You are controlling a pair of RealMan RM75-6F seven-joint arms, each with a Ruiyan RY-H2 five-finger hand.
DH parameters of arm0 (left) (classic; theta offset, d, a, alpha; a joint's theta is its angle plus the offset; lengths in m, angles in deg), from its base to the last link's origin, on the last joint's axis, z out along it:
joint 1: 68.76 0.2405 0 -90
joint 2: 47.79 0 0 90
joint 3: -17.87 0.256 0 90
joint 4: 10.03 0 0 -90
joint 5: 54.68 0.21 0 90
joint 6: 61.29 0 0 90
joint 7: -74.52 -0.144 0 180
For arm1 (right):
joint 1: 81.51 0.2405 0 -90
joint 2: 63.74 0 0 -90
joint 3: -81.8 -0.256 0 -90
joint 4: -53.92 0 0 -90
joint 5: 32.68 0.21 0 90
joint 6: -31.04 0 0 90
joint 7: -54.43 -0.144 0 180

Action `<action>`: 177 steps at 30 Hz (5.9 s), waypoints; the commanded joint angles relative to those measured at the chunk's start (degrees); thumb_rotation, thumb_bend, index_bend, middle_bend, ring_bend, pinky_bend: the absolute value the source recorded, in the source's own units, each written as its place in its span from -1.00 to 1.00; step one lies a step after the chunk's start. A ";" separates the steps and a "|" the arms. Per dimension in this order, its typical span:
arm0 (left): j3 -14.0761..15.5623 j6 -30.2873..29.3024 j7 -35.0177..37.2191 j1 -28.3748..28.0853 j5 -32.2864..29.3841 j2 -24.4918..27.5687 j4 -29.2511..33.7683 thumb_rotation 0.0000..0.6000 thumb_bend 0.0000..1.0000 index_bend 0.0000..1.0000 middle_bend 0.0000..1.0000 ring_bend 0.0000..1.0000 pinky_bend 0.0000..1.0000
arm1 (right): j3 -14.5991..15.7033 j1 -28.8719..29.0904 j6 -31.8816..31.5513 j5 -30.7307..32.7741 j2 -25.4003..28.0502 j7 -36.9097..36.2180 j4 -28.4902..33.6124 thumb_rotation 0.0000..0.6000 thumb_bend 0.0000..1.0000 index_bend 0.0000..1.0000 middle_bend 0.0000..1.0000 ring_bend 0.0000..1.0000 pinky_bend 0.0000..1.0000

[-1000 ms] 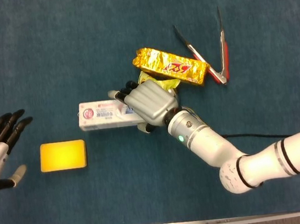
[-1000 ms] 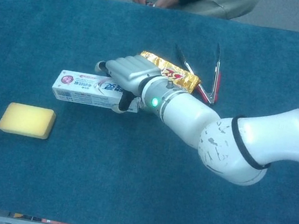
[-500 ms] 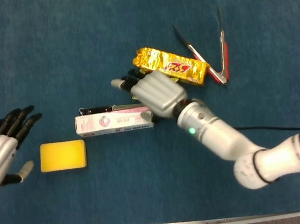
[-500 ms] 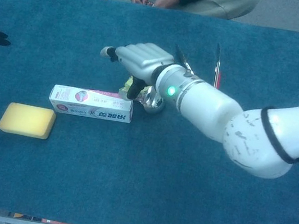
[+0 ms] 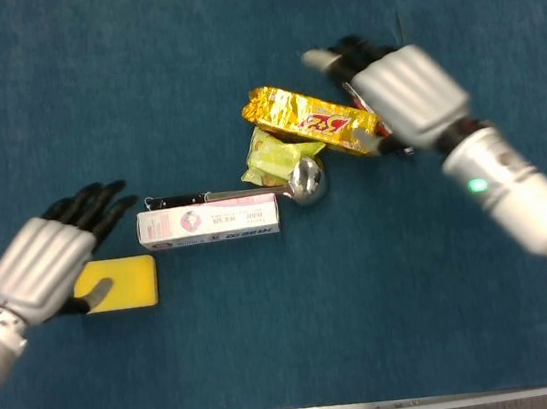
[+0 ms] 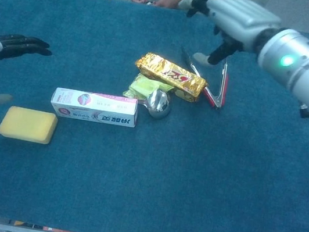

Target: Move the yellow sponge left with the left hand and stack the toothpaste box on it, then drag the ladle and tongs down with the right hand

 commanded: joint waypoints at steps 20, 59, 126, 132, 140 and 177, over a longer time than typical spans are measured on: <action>-4.71 5.44 -21.64 -8.66 -23.38 -19.35 -6.05 0.79 -0.32 -0.95 -0.98 -1.00 -0.67 | 6.52 -14.34 0.86 -18.25 13.36 -17.68 -0.64 1.00 -0.48 -1.00 -0.63 -0.80 -0.34; -3.61 -1.10 -19.94 -9.71 -30.03 -33.79 -17.74 1.00 -0.32 -0.14 -0.42 -0.71 -0.66 | 3.03 -18.89 4.52 -21.72 15.76 -26.10 -2.76 1.00 -0.49 -1.00 -0.61 -0.80 -0.35; 1.94 -2.18 -4.95 0.75 -17.12 -3.65 -3.48 0.68 -0.32 -0.81 -0.79 -0.89 -0.59 | 1.87 -21.16 6.15 -22.94 15.61 -26.90 -2.91 1.00 -0.49 -1.00 -0.60 -0.80 -0.35; 0.67 -5.24 -4.84 1.42 -14.66 -2.77 -1.71 0.73 -0.32 -0.81 -0.80 -0.89 -0.59 | 3.11 -21.20 6.60 -26.33 15.73 -25.70 -2.35 1.00 -0.49 -1.00 -0.60 -0.80 -0.35; -0.16 -10.56 -3.98 3.93 -11.62 -2.45 -0.92 1.00 -0.32 -0.80 -0.80 -0.89 -0.59 | 5.58 -20.50 7.24 -36.01 14.85 -23.73 -2.65 1.00 -0.67 -1.00 -0.60 -0.80 -0.35; 1.54 -17.90 0.49 12.15 -5.61 3.31 2.06 1.00 -0.32 -0.79 -0.80 -0.89 -0.60 | 3.92 -5.82 18.85 -38.00 -13.20 6.26 -16.83 1.00 -0.98 -0.45 -0.21 -0.56 -0.29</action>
